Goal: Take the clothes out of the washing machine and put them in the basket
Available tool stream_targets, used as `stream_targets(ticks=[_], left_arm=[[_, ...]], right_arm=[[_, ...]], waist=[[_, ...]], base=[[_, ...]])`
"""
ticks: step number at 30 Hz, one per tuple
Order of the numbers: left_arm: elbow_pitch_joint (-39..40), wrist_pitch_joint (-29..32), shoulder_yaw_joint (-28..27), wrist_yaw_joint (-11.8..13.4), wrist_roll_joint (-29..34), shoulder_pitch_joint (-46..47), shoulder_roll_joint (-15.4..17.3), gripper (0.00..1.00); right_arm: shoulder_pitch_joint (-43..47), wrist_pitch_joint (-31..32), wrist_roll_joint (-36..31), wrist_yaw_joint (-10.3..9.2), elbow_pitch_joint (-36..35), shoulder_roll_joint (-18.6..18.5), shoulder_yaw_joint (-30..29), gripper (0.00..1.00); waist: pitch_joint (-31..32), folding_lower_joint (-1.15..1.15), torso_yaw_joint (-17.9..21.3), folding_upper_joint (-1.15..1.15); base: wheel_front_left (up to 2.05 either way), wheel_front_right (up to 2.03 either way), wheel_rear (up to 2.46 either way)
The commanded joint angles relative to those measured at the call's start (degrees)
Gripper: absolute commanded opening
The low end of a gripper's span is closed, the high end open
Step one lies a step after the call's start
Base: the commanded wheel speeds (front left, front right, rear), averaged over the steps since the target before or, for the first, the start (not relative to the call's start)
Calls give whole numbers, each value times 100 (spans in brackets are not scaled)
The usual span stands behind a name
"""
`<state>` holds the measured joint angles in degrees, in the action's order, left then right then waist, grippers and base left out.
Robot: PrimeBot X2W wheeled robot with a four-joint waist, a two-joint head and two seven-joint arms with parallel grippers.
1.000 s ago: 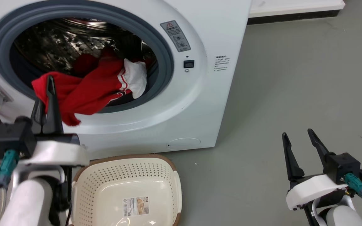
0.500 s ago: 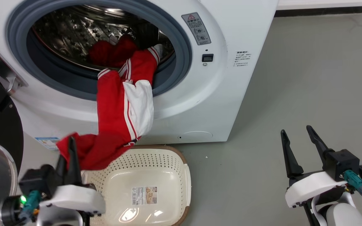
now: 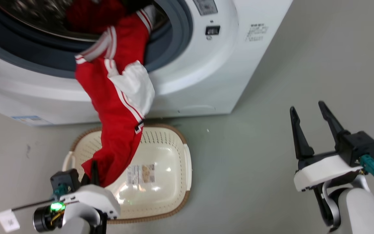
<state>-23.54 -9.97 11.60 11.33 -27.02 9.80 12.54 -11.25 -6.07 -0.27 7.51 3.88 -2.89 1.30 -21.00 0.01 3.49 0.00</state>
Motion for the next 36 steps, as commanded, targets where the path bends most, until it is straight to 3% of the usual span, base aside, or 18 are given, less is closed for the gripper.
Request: stream_targets(ticks=[1,11,23,24,25,26,27,28,36], left_arm=[[-483,-100,-27,-106,-36,374,-14,0],[-2913,-468,-242,-536,-107,2327,147,0],[-4095,-528,-439,-742,-159,3384,416,0],[-4162,-530,-432,-759,-149,3448,423,10],[-4229,-530,-421,-782,-137,3507,428,28],[-4278,-531,-419,-807,-132,3561,443,56],[-4289,-530,-410,-825,-98,3614,478,96],[-4279,-528,-417,-830,-87,3646,492,100],[-3996,-524,-552,-873,39,3262,442,100]], right_arm=[[-173,-22,-24,-4,-73,3,9,100],[-606,-227,108,-4,-50,6,81,100],[-805,-469,278,-4,153,4,178,100],[-815,-487,292,-4,175,4,183,100],[-831,-506,304,-4,199,4,189,100],[-849,-515,304,-4,222,4,190,100],[-862,-526,311,-4,246,4,189,100],[-870,-536,319,-4,277,4,187,100],[-867,-626,283,-4,521,5,343,100]], waist=[[-518,-1,228,0],[-1712,-1,732,0],[-2179,-1,999,0],[-2194,-1,1007,0],[-2204,-1,1011,0],[-2209,-1,1014,0],[-2208,-1,1013,0],[-2194,-1,1005,0],[-1637,-1,904,0]], base=[[0,0,0],[0,0,0],[0,0,0],[0,0,0],[0,0,0],[0,0,0],[0,0,0],[0,0,0],[0,0,0]])
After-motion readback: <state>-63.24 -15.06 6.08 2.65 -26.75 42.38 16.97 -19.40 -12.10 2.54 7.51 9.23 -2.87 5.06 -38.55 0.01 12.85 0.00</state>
